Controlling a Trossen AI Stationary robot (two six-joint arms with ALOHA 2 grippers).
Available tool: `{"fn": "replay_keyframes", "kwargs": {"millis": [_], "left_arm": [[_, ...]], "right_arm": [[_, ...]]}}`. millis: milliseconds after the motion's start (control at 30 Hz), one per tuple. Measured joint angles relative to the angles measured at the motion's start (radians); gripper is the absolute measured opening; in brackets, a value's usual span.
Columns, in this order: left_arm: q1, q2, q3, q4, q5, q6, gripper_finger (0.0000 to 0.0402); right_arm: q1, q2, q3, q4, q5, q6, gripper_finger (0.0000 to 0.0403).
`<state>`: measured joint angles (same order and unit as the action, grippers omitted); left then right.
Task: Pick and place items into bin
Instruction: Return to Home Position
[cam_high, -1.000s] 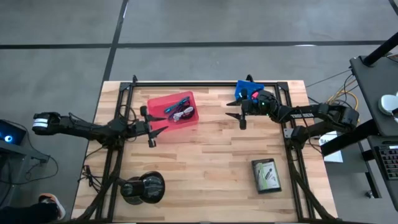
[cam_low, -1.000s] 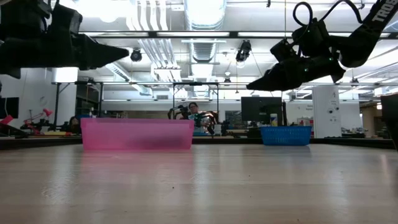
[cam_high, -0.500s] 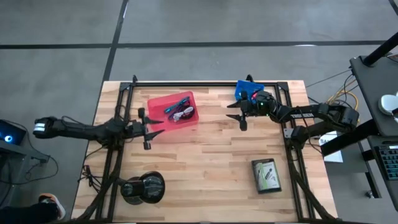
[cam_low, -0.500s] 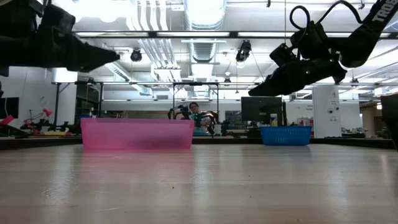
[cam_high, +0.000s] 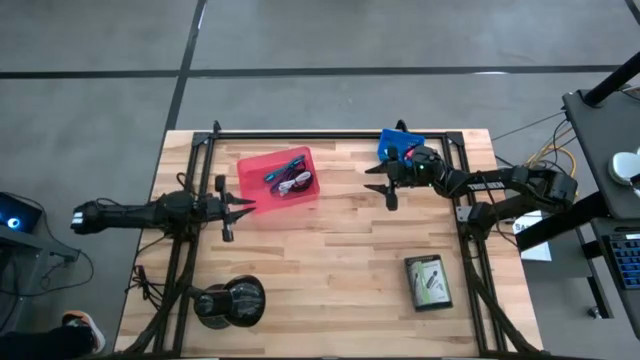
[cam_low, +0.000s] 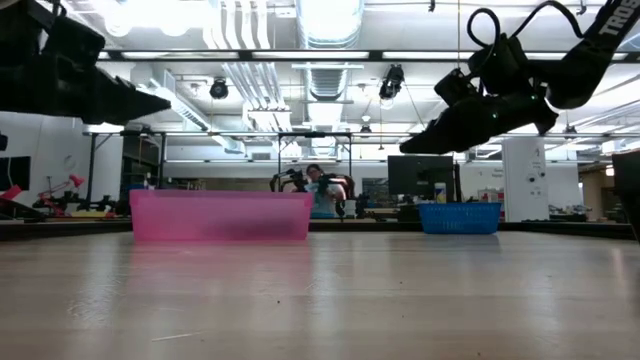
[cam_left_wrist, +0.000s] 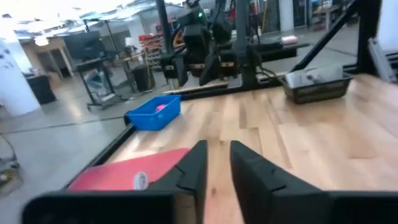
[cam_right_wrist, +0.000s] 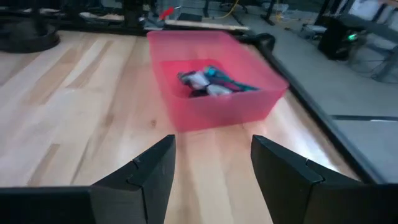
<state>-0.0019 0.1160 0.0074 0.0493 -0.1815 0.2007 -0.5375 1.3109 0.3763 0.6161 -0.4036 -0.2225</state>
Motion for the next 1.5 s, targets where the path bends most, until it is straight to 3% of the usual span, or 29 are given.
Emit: {"fn": "replay_keyframes", "kwargs": {"millis": [167,467,700,767,867,1067,1200,1500], "left_arm": [[0.000,-0.024,0.000,-0.015,0.103,0.012,0.0005],[0.000,-0.031,0.000,-0.013,0.090,0.015,0.0007],[0.000,-0.025,-0.001,-0.013,0.089,0.014,0.0008],[0.000,-0.020,-0.001,-0.013,0.089,0.014,0.0008],[0.000,-0.007,-0.001,-0.013,0.087,0.014,0.0008],[0.000,0.025,-0.001,-0.013,0.087,0.013,0.0008],[0.000,0.044,-0.001,-0.013,0.087,0.013,0.0008],[0.000,0.012,0.013,-0.016,0.095,-0.020,0.0008]], "right_arm": [[0.011,0.000,-0.018,-0.046,-0.052,0.011,0.0196],[0.068,0.000,-0.002,-0.046,-0.050,0.049,0.0190],[0.214,-0.003,0.011,0.060,-0.041,0.151,0.0148],[0.270,-0.009,0.012,0.095,0.006,0.176,0.0127],[0.351,-0.036,0.012,0.090,0.161,0.204,0.0088],[0.496,-0.144,0.012,-0.075,0.397,0.193,0.0017],[0.564,-0.251,-0.001,-0.238,0.471,0.200,0.0009],[0.599,-0.495,-0.163,-0.154,0.511,0.247,0.0008]]}}
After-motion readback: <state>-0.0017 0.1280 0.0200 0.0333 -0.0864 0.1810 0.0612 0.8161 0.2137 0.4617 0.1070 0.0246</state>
